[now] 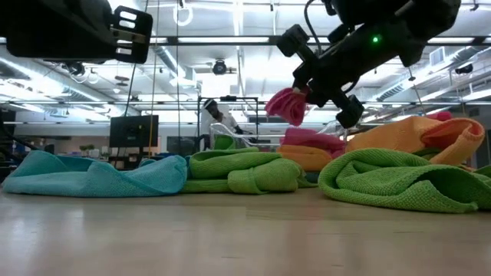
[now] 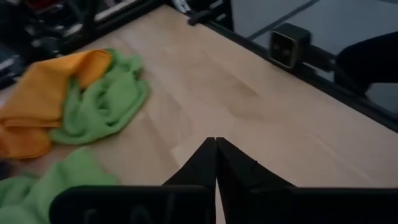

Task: Fold microfiber towels
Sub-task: Put the folded pink microfiber cloth into the transparent bin

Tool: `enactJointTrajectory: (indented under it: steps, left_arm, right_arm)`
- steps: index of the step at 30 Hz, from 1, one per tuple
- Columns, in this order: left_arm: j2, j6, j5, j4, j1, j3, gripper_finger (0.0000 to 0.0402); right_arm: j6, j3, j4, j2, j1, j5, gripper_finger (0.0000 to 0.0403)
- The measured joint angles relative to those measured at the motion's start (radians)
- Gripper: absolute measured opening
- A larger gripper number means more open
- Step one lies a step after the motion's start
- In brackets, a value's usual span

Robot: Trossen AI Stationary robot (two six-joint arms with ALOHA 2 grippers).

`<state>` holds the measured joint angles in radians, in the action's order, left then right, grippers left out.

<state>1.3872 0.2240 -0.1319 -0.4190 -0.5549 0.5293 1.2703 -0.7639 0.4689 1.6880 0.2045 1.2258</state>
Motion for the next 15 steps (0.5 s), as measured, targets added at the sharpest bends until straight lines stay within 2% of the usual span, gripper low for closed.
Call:
enactJointTrajectory:
  steps: [9, 15]
  left_arm:
    - [0.0, -0.002, 0.036, 0.033, -0.021, 0.0, 0.0026]
    - [0.0, -0.002, 0.037, 0.041, -0.029, 0.0, 0.0016]
  right_arm:
    - [0.036, -0.011, -0.034, -0.001, -0.012, -0.023, 0.0026]
    - [-0.026, -0.07, -0.041, -0.001, -0.012, -0.023, 0.0026]
